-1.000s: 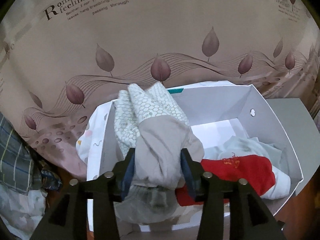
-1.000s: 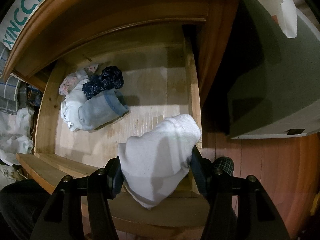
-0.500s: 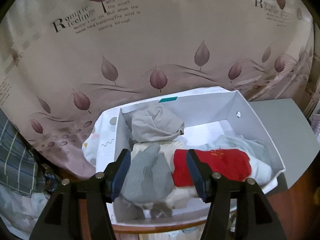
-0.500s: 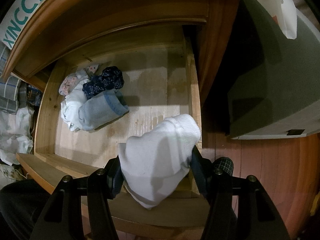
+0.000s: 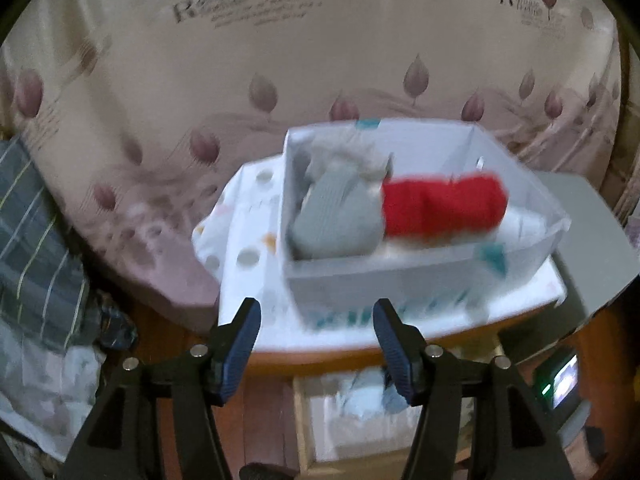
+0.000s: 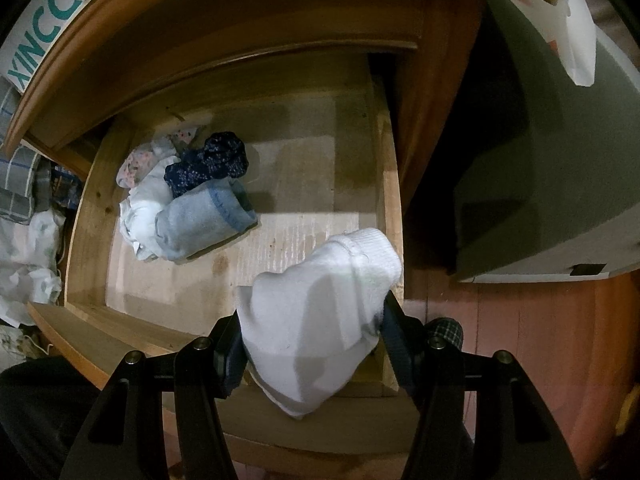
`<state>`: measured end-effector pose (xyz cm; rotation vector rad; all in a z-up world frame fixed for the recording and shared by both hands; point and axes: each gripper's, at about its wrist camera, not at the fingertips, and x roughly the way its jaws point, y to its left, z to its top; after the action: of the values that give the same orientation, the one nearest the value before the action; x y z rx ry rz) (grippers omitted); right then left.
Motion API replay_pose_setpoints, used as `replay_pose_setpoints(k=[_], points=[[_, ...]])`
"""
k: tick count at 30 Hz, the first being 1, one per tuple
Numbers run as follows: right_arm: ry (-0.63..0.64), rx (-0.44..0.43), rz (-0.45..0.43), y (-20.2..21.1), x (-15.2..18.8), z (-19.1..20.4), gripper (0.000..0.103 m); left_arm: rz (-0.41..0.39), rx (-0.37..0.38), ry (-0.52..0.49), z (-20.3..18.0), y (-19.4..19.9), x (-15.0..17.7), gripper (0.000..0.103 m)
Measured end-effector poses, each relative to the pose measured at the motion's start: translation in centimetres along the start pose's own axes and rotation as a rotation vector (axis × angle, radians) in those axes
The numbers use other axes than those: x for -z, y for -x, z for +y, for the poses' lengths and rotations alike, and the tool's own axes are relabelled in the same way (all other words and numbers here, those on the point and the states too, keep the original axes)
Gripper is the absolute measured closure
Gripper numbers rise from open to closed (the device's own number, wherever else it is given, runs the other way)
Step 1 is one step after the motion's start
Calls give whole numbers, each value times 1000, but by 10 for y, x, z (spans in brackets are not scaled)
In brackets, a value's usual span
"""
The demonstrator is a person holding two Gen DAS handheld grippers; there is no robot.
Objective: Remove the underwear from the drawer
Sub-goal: 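Move the empty left gripper back over the open drawer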
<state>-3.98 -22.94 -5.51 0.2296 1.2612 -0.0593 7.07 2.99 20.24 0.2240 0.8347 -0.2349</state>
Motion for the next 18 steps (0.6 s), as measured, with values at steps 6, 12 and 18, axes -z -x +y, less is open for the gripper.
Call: replay_pose_setpoints(k=[6, 12, 18], points=[[22, 13, -14, 2, 1, 4, 48, 83, -17, 66, 8, -29, 67, 43], [43, 26, -29, 3, 2, 9, 48, 140, -36, 98, 8, -59, 110, 43], [79, 43, -42, 5, 5, 17, 48, 128, -58, 97, 7, -75, 136, 43]])
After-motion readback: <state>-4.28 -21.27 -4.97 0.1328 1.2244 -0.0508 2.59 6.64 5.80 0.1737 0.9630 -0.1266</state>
